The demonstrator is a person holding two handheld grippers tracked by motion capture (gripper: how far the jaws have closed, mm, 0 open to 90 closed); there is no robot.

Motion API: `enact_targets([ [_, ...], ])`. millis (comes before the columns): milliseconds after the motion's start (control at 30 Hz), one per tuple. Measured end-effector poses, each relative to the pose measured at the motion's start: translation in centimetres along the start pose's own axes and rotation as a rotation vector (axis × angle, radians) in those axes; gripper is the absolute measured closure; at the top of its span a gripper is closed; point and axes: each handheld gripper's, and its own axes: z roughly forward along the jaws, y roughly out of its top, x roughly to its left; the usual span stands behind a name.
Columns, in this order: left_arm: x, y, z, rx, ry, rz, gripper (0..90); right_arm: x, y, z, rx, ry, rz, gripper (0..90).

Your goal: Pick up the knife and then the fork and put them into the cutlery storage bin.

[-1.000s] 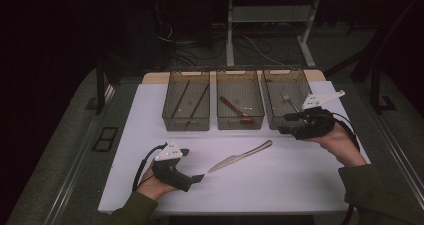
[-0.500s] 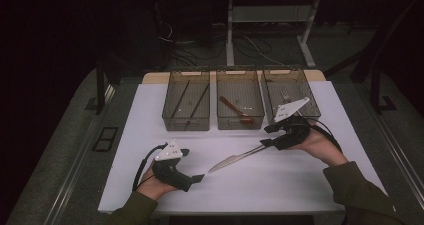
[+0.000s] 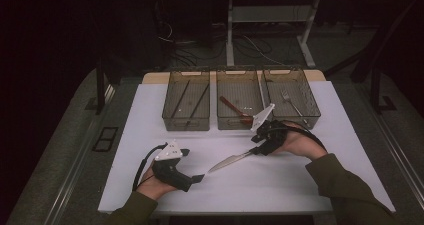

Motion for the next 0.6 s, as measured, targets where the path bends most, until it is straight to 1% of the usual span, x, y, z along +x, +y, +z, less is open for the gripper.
enact_targets([
  [100, 0.0, 0.0, 0.0, 0.000, -0.001, 0.000, 0.0, -0.1, 0.1, 0.7, 0.034, 0.018, -0.015, 55.4],
  [200, 0.0, 0.0, 0.0, 0.002, -0.001, 0.001, 0.0, -0.1, 0.4, 1.3, 0.068, 0.024, -0.030, 57.3],
  [333, 0.0, 0.0, 0.0, 0.000, -0.001, 0.000, 0.0, 0.0, 0.8, 1.8, 0.100, 0.041, -0.060, 60.3],
  [567, 0.0, 0.0, 0.0, 0.001, -0.005, 0.002, 0.0, 0.0, 1.2, 2.5, 0.154, 0.036, -0.097, 62.7],
  [600, 0.0, 0.0, 0.0, 0.000, -0.005, 0.000, 0.0, -0.1, 1.2, 2.6, 0.153, 0.040, -0.099, 62.7],
])
